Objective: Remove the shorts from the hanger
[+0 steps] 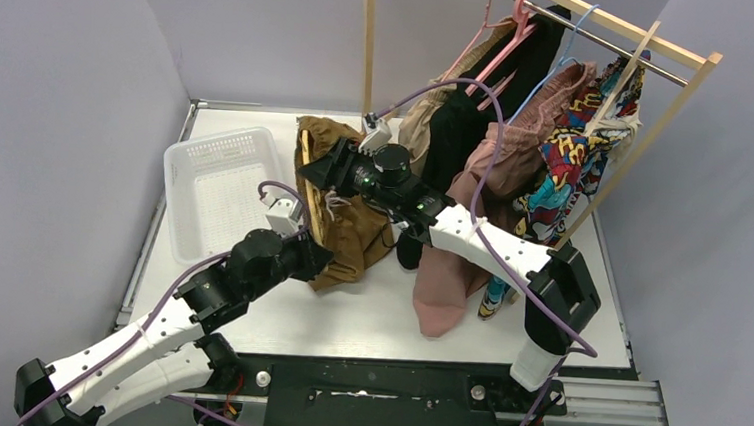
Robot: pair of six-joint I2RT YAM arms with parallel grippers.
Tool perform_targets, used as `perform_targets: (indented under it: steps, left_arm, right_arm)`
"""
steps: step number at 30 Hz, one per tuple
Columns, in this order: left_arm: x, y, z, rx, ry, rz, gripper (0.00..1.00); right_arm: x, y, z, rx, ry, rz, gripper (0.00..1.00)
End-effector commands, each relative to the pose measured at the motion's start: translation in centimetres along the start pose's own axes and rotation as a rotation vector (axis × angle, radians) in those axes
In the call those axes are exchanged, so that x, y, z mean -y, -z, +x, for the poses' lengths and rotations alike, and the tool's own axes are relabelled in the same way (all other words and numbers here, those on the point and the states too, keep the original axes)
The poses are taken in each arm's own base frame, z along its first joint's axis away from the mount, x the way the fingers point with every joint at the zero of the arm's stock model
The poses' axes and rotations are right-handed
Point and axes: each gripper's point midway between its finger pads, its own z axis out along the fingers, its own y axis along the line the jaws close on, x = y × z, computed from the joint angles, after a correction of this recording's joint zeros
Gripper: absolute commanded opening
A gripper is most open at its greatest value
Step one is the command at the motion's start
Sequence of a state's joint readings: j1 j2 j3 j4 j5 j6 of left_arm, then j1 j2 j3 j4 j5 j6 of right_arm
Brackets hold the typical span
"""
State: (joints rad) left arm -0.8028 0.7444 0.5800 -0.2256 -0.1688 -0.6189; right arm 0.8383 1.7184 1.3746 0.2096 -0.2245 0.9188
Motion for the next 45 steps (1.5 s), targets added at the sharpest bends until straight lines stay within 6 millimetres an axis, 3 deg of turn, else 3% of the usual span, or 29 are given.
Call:
perform_targets:
  steps: [1,8,12,19,23,27,35,45]
  left_arm:
    - [2.5,1.3,-4.9,0.106,-0.04,0.051,0.0]
    - [3.5,1.9,-4.5,0.033,-0.083,0.086,0.0]
    - [3.1,2.5,-4.4,0.025,-0.085,0.072,0.0]
    - [1.6,3.9,-5.1,0.073,-0.059,0.005,0.0]
    - [1.5,4.8,-6.2,0.13,-0.044,0.007,0.0]
    - [2.3,5.0,-7.2,0.183,-0.039,0.047,0.0]
    - [4.2,5.0,-8.1,0.262,-0.027,0.17,0.0]
    - [4.8,5.4,-7.7,0.291,-0.02,0.237,0.0]
  right_arm:
    - [-3.5,1.5,-2.8,0.039,0.088,-0.077,0.58]
    - [-4.1,1.6,-1.8,-0.022,0.104,-0.12,0.62]
    - [-4.4,1.5,-1.5,-0.051,0.101,-0.134,0.63]
    - [-3.1,3.3,-3.4,0.021,0.208,0.019,0.65]
    - [-2.3,4.8,-4.3,0.047,0.294,0.153,0.68]
    - [-1.7,5.5,-4.4,0.07,0.254,0.186,0.71]
    - [-1.2,3.6,-1.7,0.067,0.045,0.095,0.73]
    - [-3.0,1.2,0.5,0.027,-0.111,-0.014,0.68]
